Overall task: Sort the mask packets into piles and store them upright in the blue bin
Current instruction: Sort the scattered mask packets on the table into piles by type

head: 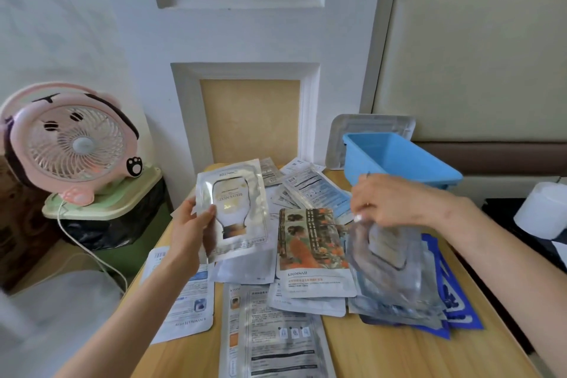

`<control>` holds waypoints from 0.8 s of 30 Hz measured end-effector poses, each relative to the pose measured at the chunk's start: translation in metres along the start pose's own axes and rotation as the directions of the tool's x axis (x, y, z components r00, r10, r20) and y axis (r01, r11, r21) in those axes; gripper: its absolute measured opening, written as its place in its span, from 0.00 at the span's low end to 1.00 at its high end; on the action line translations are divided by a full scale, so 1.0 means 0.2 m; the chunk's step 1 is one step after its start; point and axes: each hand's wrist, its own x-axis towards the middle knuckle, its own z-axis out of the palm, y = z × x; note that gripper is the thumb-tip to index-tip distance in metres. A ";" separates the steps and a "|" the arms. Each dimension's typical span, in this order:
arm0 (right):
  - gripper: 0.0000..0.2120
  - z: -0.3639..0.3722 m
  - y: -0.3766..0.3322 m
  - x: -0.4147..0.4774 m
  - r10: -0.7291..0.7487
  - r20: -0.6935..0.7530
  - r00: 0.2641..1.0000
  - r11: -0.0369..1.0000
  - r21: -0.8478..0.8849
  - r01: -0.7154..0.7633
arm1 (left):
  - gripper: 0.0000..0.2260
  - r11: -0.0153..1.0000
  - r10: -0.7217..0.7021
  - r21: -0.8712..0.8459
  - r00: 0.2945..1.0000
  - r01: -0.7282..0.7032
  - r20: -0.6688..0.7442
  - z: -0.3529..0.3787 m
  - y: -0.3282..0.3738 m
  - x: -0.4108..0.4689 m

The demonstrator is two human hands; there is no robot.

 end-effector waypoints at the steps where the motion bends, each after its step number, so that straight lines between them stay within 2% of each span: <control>1: 0.08 0.04 -0.03 0.00 0.043 0.160 0.986 0.998 -0.045 -0.036 | 0.16 1.000 -0.008 -0.029 1.000 0.008 0.026 0.00 0.00 0.00; 2: 0.13 0.11 -0.04 0.00 0.080 0.283 0.956 0.996 -0.067 -0.064 | 0.19 0.998 -0.012 -0.053 0.998 0.015 0.059 0.01 0.00 -0.01; 3: 0.19 0.17 -0.05 0.00 0.082 0.329 0.941 0.997 -0.023 -0.078 | 0.22 0.998 -0.004 -0.058 0.995 0.009 0.099 0.02 0.01 -0.02; 4: 0.22 0.21 -0.06 0.01 0.078 0.309 0.948 0.988 0.100 -0.114 | 0.23 0.999 0.026 -0.041 0.989 -0.020 0.143 0.03 0.02 -0.04; 5: 0.23 0.23 -0.07 0.02 0.086 0.197 0.977 0.944 0.296 -0.143 | 0.23 0.998 0.065 -0.009 0.977 -0.065 0.203 0.05 0.04 -0.07; 6: 0.23 0.22 -0.07 0.04 0.141 0.051 0.989 0.858 0.492 -0.148 | 0.23 0.994 0.087 0.034 0.958 -0.100 0.274 0.07 0.06 -0.09; 8: 0.19 0.16 -0.09 0.06 0.315 -0.247 0.917 0.627 0.779 -0.006 | 0.19 0.962 0.113 0.177 0.897 -0.206 0.427 0.12 0.13 -0.11; 9: 0.19 0.12 -0.09 0.08 0.375 -0.315 0.872 0.530 0.844 0.078 | 0.15 0.877 0.168 0.317 0.850 -0.360 0.500 0.15 0.16 -0.09; 10: 0.21 0.08 -0.11 0.09 0.377 -0.333 0.864 0.455 0.879 0.140 | 0.09 0.684 0.249 0.463 0.776 -0.564 0.579 0.18 0.20 -0.08; 11: 0.25 0.03 -0.14 0.09 0.330 -0.319 0.889 0.441 0.884 0.153 | 0.05 0.423 0.314 0.548 0.684 -0.722 0.659 0.21 0.23 -0.07; 12: 0.29 -0.01 -0.17 0.11 0.276 -0.275 0.921 0.495 0.862 0.109 | 0.05 0.160 0.362 0.568 0.584 -0.807 0.727 0.25 0.26 -0.07; 13: 0.30 -0.04 -0.21 0.12 0.245 -0.226 0.943 0.590 0.807 0.040 | 0.07 -0.037 0.412 0.537 0.477 -0.843 0.776 0.29 0.28 -0.08; 14: 0.27 -0.05 -0.24 0.14 0.229 -0.199 0.953 0.710 0.704 -0.024 | 0.09 -0.152 0.466 0.491 0.375 -0.858 0.801 0.34 0.29 -0.09; 15: 0.19 -0.05 -0.26 0.15 0.226 -0.197 0.954 0.813 0.578 -0.073 | 0.09 -0.205 0.532 0.457 0.294 -0.865 0.794 0.37 0.31 -0.11; 16: 0.11 -0.05 -0.27 0.16 0.233 -0.217 0.948 0.867 0.487 -0.102 | 0.09 -0.210 0.593 0.441 0.245 -0.872 0.767 0.39 0.33 -0.12; 17: 0.10 -0.03 -0.27 0.17 0.250 -0.234 0.940 0.873 0.474 -0.114 | 0.09 -0.172 0.653 0.446 0.238 -0.878 0.719 0.40 0.33 -0.11; 18: 0.11 0.00 -0.25 0.16 0.291 -0.238 0.927 0.843 0.522 -0.131 | 0.14 -0.093 0.700 0.485 0.289 -0.869 0.653 0.38 0.33 -0.11; 19: 0.10 0.02 -0.21 0.13 0.381 -0.231 0.896 0.752 0.641 -0.154 | 0.21 0.019 0.716 0.560 0.402 -0.828 0.571 0.33 0.32 -0.09; 20: 0.08 0.04 -0.16 0.09 0.490 -0.211 0.846 0.606 0.780 -0.157 | 0.25 0.146 0.690 0.659 0.553 -0.738 0.467 0.24 0.30 -0.05; 21: 0.07 0.06 -0.12 0.04 0.576 -0.174 0.799 0.447 0.885 -0.130 | 0.28 0.249 0.607 0.769 0.713 -0.589 0.351 0.13 0.27 0.00; 22: 0.08 0.09 -0.07 -0.02 0.628 -0.100 0.772 0.271 0.958 -0.097 | 0.30 0.292 0.458 0.876 0.860 -0.385 0.225 0.00 0.23 0.06; 23: 0.08 0.12 -0.03 -0.08 0.642 -0.022 0.766 0.110 0.992 -0.064 | 0.34 0.249 0.282 0.950 0.953 -0.186 0.113 -0.12 0.19 0.09; 24: 0.08 0.15 0.00 -0.16 0.638 0.039 0.769 -0.013 0.999 -0.040 | 0.38 0.158 0.129 0.986 0.991 -0.045 0.025 -0.23 0.14 0.10</control>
